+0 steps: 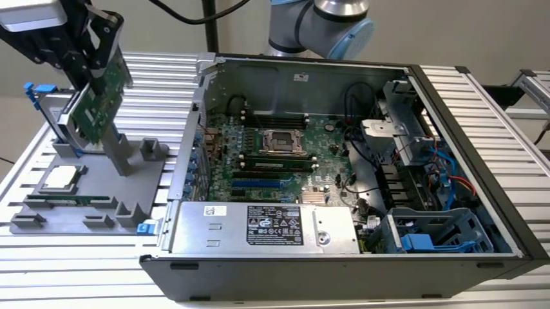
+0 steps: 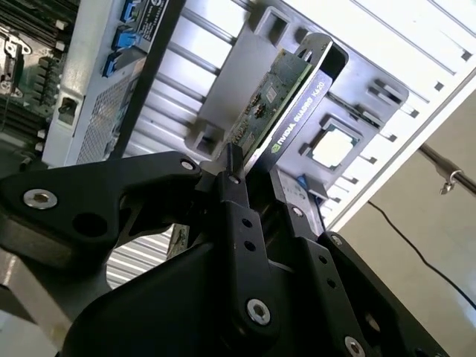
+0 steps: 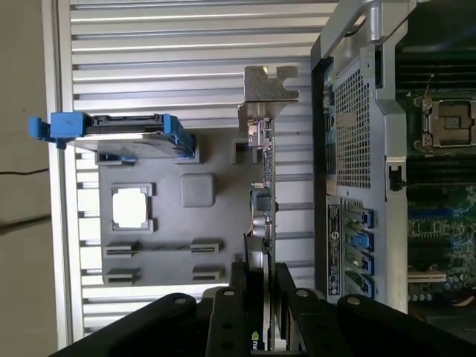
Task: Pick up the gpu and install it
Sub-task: 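Pick up the gpu and move the gpu toward the slot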
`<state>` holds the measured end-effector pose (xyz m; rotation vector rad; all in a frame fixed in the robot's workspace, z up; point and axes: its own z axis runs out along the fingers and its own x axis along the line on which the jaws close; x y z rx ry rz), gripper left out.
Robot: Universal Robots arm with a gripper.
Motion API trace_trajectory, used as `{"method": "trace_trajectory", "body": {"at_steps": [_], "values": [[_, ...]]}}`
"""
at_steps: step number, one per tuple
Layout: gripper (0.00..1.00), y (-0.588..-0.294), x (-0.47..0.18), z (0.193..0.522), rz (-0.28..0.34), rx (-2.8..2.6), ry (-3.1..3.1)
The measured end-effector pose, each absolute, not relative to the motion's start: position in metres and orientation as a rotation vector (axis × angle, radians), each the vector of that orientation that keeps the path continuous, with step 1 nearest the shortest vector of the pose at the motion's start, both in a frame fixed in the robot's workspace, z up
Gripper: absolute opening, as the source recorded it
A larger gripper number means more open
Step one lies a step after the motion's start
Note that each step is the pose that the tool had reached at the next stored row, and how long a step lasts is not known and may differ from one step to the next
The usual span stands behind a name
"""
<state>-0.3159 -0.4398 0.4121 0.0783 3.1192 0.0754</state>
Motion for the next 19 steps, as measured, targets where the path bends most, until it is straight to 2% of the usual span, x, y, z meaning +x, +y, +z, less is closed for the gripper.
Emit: {"method": "trace_trajectory", "body": {"at_steps": [19], "values": [[0.0,-0.44,-0.315,0.426,0.075,0.078,3.119]]}}
